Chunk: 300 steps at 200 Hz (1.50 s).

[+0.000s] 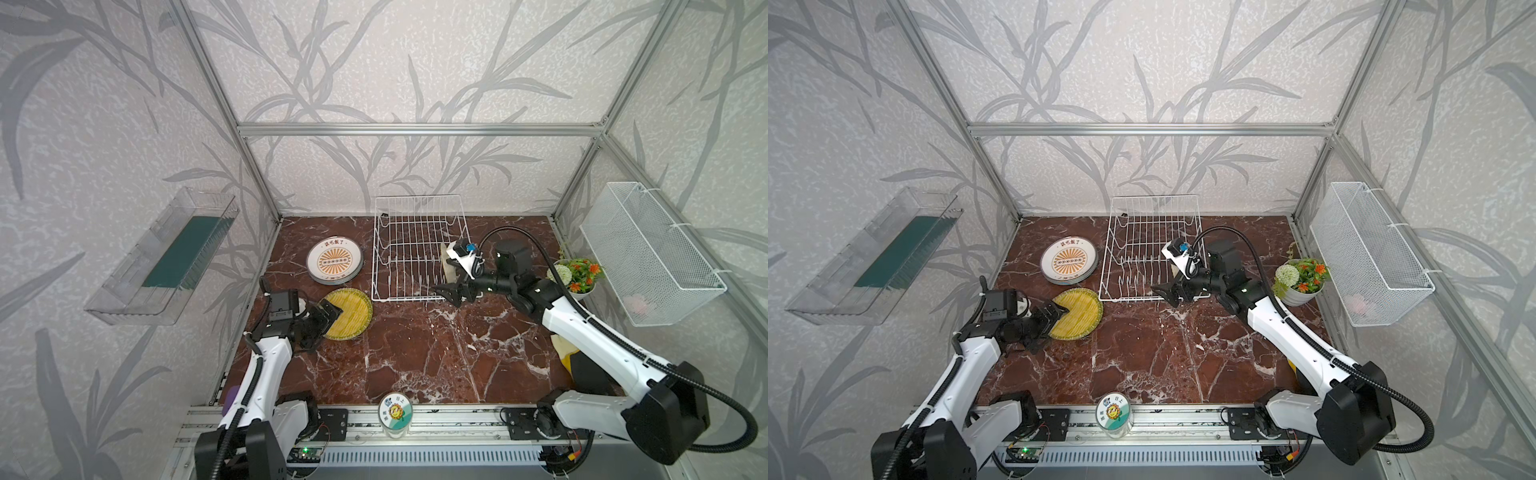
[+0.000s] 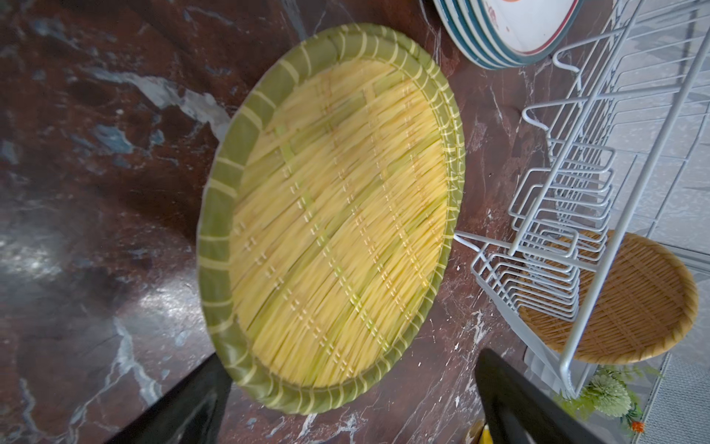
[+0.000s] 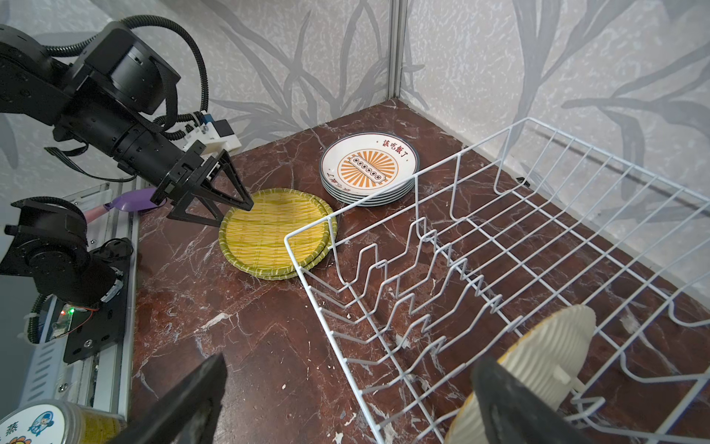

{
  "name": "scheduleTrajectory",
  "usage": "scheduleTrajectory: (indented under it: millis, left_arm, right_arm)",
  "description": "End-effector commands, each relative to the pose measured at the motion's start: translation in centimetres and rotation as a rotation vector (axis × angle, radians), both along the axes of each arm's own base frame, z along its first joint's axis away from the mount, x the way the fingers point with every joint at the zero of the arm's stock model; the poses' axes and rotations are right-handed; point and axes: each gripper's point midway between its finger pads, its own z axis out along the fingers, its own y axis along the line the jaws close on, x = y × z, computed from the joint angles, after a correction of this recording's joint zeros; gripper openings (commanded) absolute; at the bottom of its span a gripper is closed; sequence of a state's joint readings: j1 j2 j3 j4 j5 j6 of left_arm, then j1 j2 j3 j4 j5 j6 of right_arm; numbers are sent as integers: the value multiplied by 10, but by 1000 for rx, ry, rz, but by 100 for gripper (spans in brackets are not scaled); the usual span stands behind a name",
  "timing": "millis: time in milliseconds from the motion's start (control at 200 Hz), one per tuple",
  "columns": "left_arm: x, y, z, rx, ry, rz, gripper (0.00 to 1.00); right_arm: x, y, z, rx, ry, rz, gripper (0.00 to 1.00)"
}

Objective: Unload the plates from the dish rack
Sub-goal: Place the plate on the plate.

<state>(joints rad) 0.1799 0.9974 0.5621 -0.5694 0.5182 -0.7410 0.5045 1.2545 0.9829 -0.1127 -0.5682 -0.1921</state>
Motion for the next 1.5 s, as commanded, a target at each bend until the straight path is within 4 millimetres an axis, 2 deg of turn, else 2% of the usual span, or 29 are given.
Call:
scheduleTrajectory:
  millis: [0,175,575,800,1180,1495]
  left_arm:
    - [0,-4,-1,-16,13,-41,99]
    - [2,-5,-8,-23,28,-49,99]
    - [22,-1,0,-10,-25,-58,99]
    - [19,-3,1,-14,-8,-73,99]
    - [-3,-9,20,-22,14,-95,99]
    - [-1,-12,6,-55,58,-107,99]
  right_arm:
    - [1,6,16,23,-42,21,99]
    - [1,5,15,17,-41,18,99]
    - [0,7,14,21,-34,23,99]
    - [-1,4,12,11,-32,16,99]
    - [-1,6,11,13,-31,23,99]
    - [-1,4,10,5,-32,15,99]
